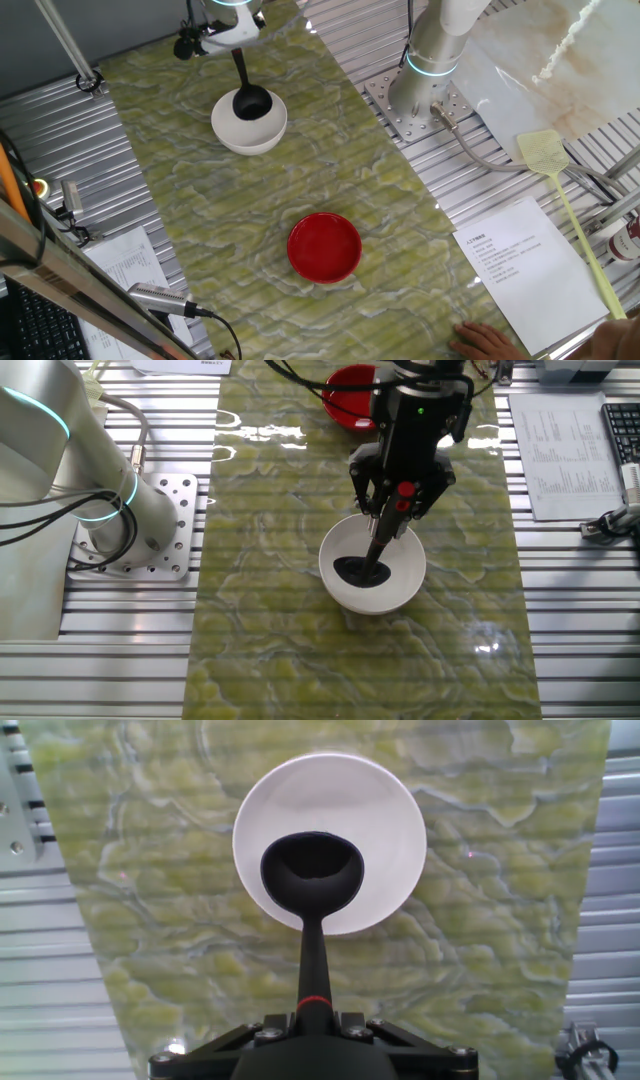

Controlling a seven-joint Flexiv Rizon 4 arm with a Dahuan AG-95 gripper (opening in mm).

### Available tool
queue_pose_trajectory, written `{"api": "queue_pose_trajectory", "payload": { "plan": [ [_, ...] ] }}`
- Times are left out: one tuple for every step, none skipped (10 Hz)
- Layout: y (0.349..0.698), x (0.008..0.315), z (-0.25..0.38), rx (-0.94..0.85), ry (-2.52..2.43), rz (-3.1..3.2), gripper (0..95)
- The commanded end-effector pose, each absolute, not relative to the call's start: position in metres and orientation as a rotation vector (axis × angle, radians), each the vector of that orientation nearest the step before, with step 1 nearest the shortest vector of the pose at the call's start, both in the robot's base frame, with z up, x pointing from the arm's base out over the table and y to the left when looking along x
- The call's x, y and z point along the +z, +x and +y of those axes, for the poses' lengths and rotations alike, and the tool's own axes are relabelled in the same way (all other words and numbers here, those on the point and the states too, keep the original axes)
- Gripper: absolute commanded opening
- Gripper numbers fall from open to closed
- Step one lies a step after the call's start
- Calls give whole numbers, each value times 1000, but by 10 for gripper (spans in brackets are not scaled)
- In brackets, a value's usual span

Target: Scoop water with a large spoon from one bowl to another

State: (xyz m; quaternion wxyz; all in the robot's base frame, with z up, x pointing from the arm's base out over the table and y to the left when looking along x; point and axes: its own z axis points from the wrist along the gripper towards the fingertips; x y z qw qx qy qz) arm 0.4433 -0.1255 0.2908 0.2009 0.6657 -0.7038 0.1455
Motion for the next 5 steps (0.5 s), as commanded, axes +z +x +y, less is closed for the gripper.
{"api": "queue_pose_trajectory", "payload": {
  "plan": [
    [444,292,-125,408,1861,-1962,0],
    [445,293,-123,411,1860,-1958,0],
    [446,294,-121,422,1854,-1946,0],
    [447,294,-119,428,1849,-1941,0],
    [448,294,-118,432,1844,-1942,0]
  ]
}}
